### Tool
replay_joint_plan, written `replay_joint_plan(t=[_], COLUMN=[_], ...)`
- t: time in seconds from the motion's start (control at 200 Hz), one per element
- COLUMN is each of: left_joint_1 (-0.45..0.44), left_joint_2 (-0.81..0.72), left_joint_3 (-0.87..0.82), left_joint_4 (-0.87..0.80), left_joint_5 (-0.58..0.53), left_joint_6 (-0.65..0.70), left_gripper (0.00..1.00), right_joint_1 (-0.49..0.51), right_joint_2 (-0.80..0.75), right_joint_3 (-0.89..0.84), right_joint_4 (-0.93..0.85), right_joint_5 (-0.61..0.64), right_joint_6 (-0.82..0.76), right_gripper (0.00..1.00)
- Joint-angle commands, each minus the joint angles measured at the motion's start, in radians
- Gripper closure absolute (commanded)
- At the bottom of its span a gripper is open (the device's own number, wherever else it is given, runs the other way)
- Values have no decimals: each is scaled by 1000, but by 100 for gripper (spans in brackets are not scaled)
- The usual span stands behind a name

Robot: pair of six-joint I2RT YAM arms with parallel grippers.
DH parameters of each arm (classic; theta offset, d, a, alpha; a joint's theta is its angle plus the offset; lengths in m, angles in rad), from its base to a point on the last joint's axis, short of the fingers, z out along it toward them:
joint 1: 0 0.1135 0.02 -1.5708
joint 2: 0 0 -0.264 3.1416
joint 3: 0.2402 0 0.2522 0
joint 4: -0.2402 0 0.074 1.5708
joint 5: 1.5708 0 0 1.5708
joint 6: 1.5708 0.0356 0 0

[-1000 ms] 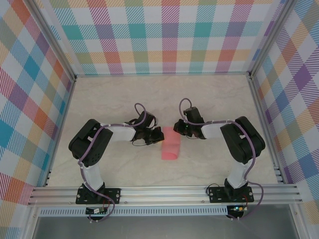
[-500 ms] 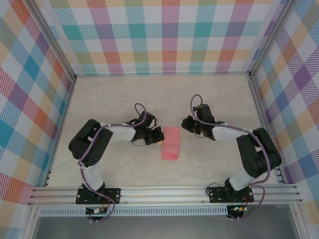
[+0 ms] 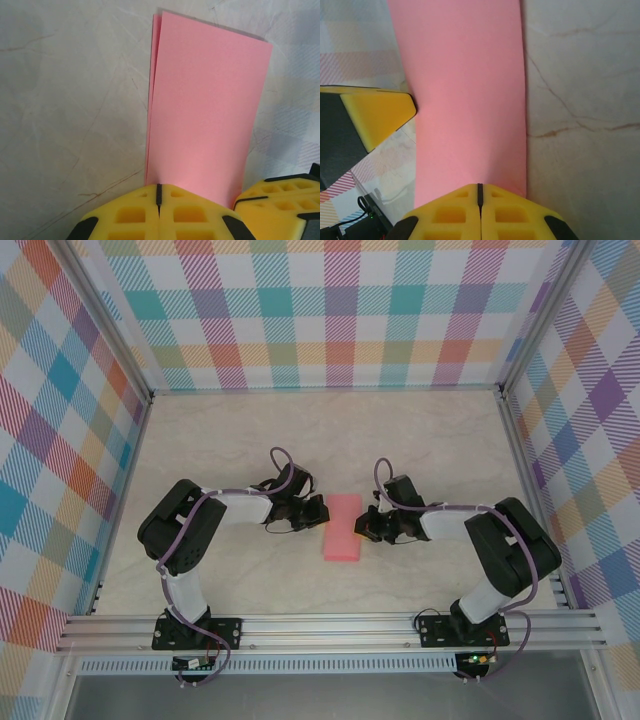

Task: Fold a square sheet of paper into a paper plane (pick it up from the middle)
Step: Fold the square sheet of paper in half at the center of the table.

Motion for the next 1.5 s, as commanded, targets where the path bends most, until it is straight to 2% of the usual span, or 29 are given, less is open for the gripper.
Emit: replay_joint_plan(t=[0.0,0.41,0.645,0.775,1.035,1.255,1.5], left_joint_1=[-4,-4,-4,-4,-4,-4,-4], left_joint_2=[125,131,124,125,128,128,138], left_joint_3=[-78,-86,-92,-95,-96,-105,-105], left_joint_4=[-220,-213,-206,-199,-193,-180,-169], left_joint_5=[-206,-211,-216,-217,-217,-219,-210], left_joint_6=[4,-2,-8,-13,-9,-9,-6], left_gripper=[100,100,100,100,100,100,100], right_joint_1=[10,11,29,61,85,89,114], right_joint_2=[20,39,-60,-44,-35,-64,-120], right_joint_3=[-19,-55,-32,-15,-95,-135,-54], right_joint_4=[29,-21,-42,-30,-24,-98,-109], right_joint_5=[-49,-43,-55,-76,-54,-27,-10], right_joint_6=[13,-29,-37,-34,-6,-24,-45], right_gripper=[95,94,93,93,93,93,93])
